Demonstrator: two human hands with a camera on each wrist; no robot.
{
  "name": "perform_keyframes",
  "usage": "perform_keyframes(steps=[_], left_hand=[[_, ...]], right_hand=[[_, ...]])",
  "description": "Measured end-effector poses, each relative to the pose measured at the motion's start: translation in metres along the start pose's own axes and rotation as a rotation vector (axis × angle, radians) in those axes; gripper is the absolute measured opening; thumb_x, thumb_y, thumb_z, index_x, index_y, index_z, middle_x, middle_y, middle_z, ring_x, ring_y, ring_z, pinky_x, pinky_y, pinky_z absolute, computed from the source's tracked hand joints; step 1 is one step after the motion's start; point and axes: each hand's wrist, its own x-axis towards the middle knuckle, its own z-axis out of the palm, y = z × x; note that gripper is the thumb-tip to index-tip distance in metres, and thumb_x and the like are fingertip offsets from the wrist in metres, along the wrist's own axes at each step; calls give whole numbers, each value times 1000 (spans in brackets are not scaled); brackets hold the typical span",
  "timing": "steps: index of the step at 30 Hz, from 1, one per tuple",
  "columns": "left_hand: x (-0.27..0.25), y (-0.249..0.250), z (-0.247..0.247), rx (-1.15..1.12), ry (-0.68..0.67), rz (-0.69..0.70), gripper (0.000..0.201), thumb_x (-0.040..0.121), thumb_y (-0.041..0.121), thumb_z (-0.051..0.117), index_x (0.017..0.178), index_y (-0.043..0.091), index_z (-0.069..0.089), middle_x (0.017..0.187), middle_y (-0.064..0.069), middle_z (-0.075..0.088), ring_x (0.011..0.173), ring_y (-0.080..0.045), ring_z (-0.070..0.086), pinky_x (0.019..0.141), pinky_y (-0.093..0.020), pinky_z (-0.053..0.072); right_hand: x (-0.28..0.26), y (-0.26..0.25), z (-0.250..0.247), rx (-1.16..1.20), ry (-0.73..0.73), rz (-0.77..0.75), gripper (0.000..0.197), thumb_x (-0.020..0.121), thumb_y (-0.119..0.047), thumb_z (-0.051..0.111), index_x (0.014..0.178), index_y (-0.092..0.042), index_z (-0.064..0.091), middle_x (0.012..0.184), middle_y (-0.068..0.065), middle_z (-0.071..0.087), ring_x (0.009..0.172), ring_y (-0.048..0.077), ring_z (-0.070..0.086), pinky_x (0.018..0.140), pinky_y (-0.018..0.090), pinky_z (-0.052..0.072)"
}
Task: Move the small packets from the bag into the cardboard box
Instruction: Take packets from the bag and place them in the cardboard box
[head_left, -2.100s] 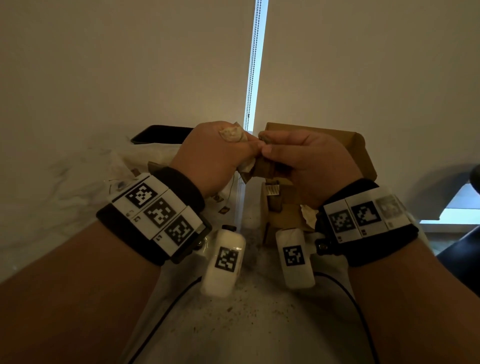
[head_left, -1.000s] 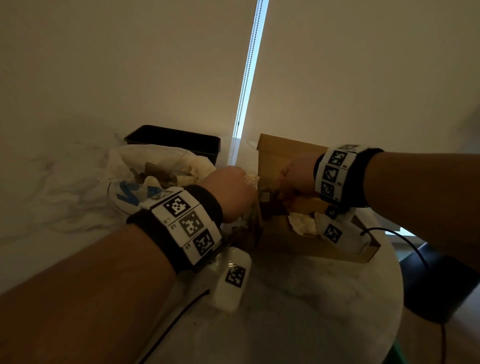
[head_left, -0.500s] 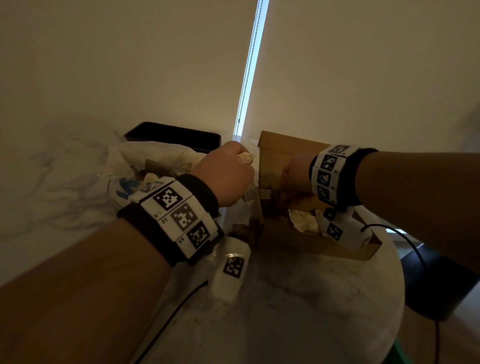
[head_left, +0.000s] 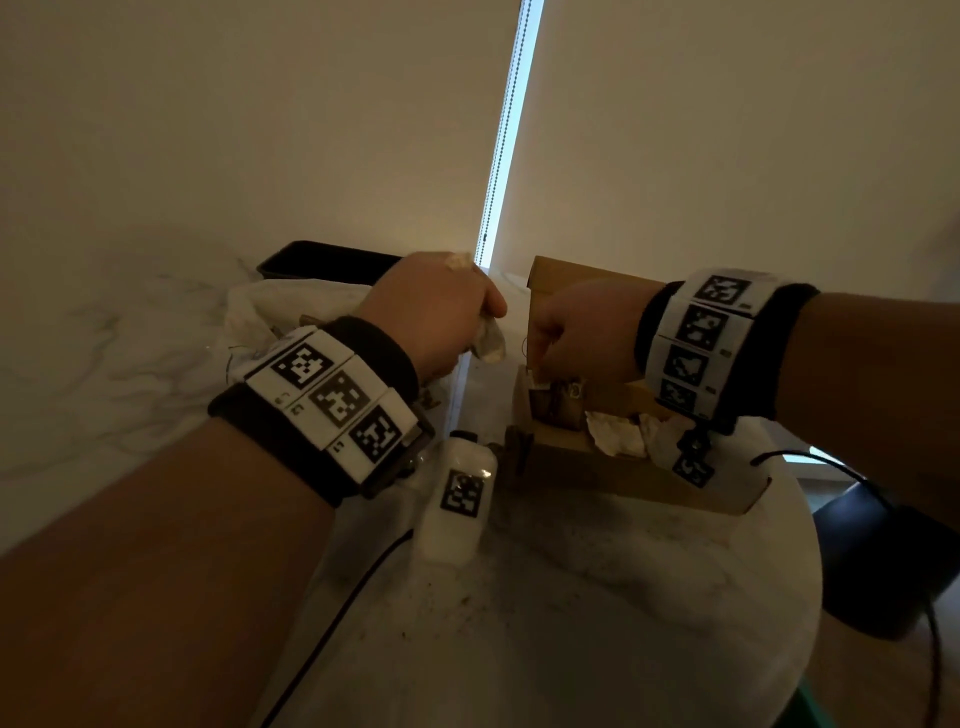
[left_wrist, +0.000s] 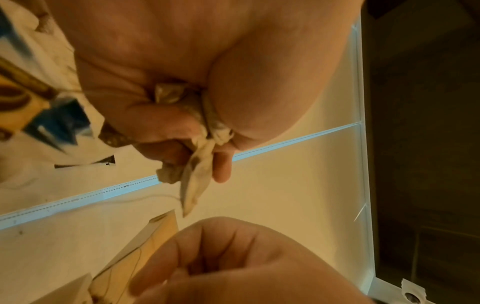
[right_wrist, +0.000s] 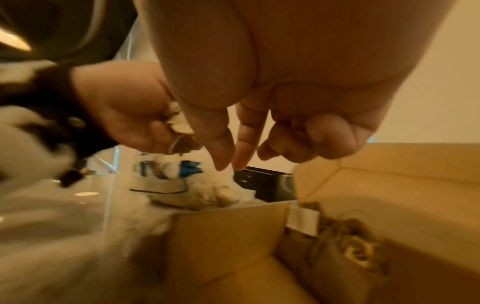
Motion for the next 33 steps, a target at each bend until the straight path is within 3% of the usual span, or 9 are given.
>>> perform_keyframes(steps=[3, 7, 12, 14, 16, 18, 22, 25, 33], left_hand=[[0, 2, -7, -73, 47, -64, 43, 100, 3, 44, 67, 30, 52, 76, 4, 53, 85, -25, 58, 86, -46, 59], [-1, 0, -8, -344, 95, -165, 20, 92, 15, 50, 81, 9, 64, 74, -6, 54, 62, -22, 52, 50, -30, 44], [3, -6, -5, -423, 137, -109, 22, 90, 13, 55, 69, 9, 54, 62, -7, 51, 44, -14, 46, 46, -26, 37], [3, -7, -6, -406, 151, -102, 18, 95, 13, 53, 78, 8, 57, 73, -5, 57, 54, -9, 54, 50, -23, 42], [6, -9, -9, -494, 187, -102, 16, 99, 14, 49, 92, 10, 63, 87, -3, 64, 70, -11, 61, 56, -22, 46], [7, -10, -13, -425, 208, -85, 20, 98, 15, 48, 93, 16, 67, 81, 2, 65, 65, -10, 61, 48, -21, 47], [10, -11, -18, -453, 222, -155, 14, 90, 17, 55, 84, 15, 67, 65, 1, 57, 48, -9, 49, 41, -22, 40], [10, -12, -16, -634, 159, -238, 20, 91, 20, 54, 83, 9, 69, 71, -6, 57, 54, -13, 45, 43, -24, 31], [14, -22, -9, -552, -12, -171, 31, 79, 41, 66, 87, 12, 74, 86, -16, 64, 64, -22, 49, 44, -27, 37]], right_hand=[[-16, -20, 8, 100, -79, -141, 22, 86, -42, 66, 107, -34, 67, 88, -20, 53, 77, 0, 48, 70, 20, 41], [-20, -39, 29, -71, -169, -209, 37, 83, -43, 68, 119, -39, 62, 110, -8, 42, 102, 12, 45, 89, 31, 46], [-14, -52, 36, -383, -103, -265, 31, 92, -42, 56, 117, -25, 65, 117, 0, 51, 109, 21, 44, 100, 40, 43], [-13, -51, 32, -355, -63, -278, 33, 94, -43, 53, 114, -21, 66, 116, 0, 59, 106, 18, 49, 99, 36, 43], [-15, -45, 19, -141, -52, -235, 32, 94, -43, 54, 110, -20, 69, 109, -3, 65, 99, 14, 57, 84, 26, 48], [-23, -33, 2, 176, -6, -174, 16, 91, -40, 61, 93, -26, 69, 90, -9, 65, 83, 8, 59, 65, 19, 45], [-24, -2, -8, 881, 97, -129, 9, 87, -21, 66, 79, -17, 66, 77, 6, 69, 69, 26, 63, 64, 35, 52], [-17, 9, -3, 1410, 148, -149, 8, 91, -6, 55, 84, -9, 56, 61, 8, 61, 52, 21, 51, 48, 30, 38], [8, -5, 22, 1974, 201, -225, 15, 96, -10, 44, 86, -13, 56, 63, 5, 52, 49, 14, 45, 43, 22, 33]])
